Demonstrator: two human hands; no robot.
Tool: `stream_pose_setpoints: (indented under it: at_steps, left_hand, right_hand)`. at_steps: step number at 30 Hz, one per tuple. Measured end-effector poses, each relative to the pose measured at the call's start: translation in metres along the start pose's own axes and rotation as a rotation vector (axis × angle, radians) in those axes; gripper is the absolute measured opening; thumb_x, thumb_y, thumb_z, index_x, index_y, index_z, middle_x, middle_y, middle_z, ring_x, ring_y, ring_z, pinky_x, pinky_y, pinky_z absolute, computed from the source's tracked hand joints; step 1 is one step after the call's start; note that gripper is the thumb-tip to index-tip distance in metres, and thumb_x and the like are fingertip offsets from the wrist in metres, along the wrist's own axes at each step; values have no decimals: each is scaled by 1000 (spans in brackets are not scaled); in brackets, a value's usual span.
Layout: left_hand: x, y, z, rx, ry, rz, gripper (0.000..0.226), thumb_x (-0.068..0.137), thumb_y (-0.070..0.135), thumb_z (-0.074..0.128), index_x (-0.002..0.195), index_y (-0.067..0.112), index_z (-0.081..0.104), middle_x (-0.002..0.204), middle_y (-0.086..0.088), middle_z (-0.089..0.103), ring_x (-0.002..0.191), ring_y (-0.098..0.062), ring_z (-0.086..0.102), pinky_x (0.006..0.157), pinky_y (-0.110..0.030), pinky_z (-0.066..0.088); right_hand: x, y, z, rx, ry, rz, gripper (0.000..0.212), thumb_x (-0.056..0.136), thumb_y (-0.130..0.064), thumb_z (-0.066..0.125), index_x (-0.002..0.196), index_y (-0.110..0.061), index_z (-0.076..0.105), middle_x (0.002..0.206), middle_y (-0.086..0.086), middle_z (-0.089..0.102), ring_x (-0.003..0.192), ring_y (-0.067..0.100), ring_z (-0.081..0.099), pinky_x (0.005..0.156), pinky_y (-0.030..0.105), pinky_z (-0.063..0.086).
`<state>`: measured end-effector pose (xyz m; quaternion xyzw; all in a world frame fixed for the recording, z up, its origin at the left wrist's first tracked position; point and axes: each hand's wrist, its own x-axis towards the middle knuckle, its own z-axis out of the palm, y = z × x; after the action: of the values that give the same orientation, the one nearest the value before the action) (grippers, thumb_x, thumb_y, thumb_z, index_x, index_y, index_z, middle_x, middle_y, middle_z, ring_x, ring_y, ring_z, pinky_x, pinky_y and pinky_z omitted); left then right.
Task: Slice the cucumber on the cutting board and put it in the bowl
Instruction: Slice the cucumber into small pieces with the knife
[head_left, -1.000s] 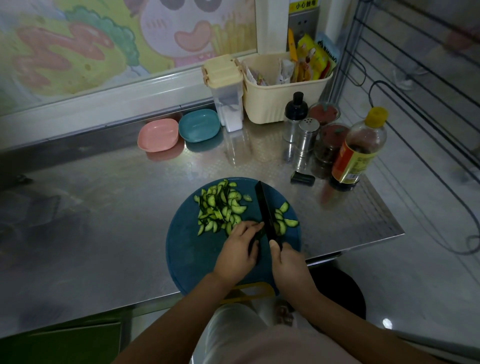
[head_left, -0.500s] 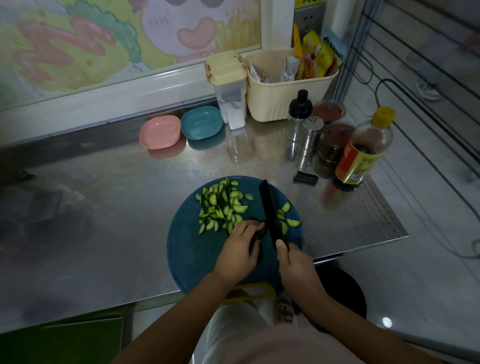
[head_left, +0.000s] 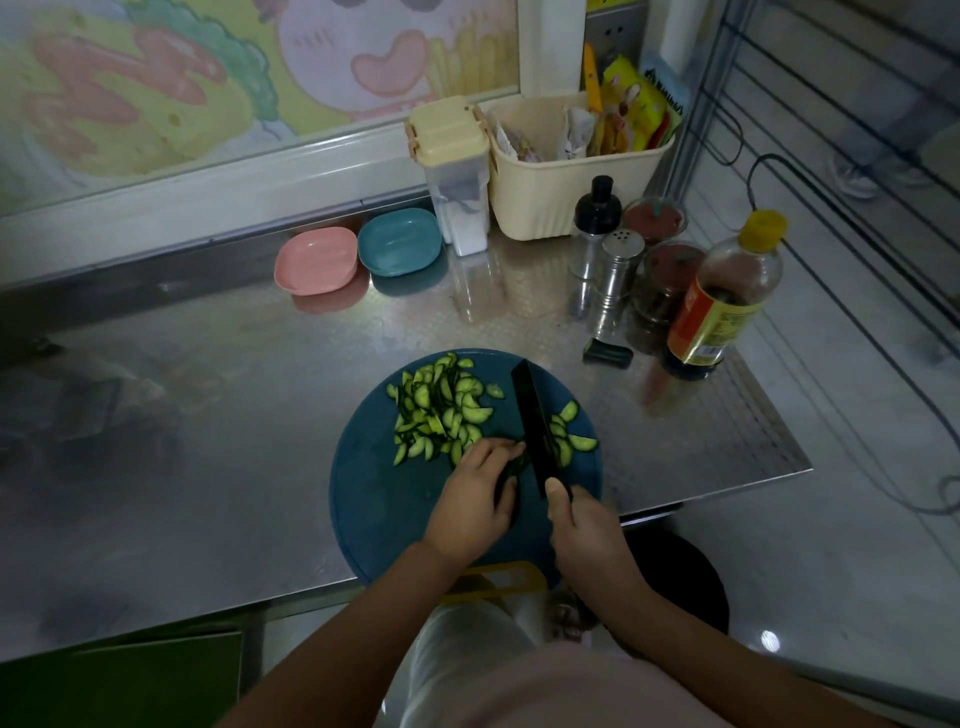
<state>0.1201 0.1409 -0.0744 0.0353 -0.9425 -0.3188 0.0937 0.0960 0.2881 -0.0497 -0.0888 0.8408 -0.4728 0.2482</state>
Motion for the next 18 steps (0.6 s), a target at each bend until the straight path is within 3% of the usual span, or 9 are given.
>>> stream_pose_setpoints:
  at_steps: [5, 18]
  left_hand:
    - [-1, -1, 0, -5, 13, -2, 37, 87, 7, 53, 123, 7, 56, 115, -6, 55, 109, -11, 44, 97, -7, 27]
    - [-1, -3, 1, -5, 27, 14, 36, 86, 6, 54, 122, 6, 57, 115, -8, 56, 108, -13, 45, 95, -12, 31]
  right_hand:
    - [0, 1, 2, 19, -8, 6, 39, 100, -37, 33, 70, -14, 43, 56, 1, 43, 49, 15, 42, 53, 37, 36]
    - [-4, -3, 5, -44, 10, -28, 37, 100, -34, 32, 70, -15, 42, 58, 3, 47, 52, 17, 45, 51, 29, 34]
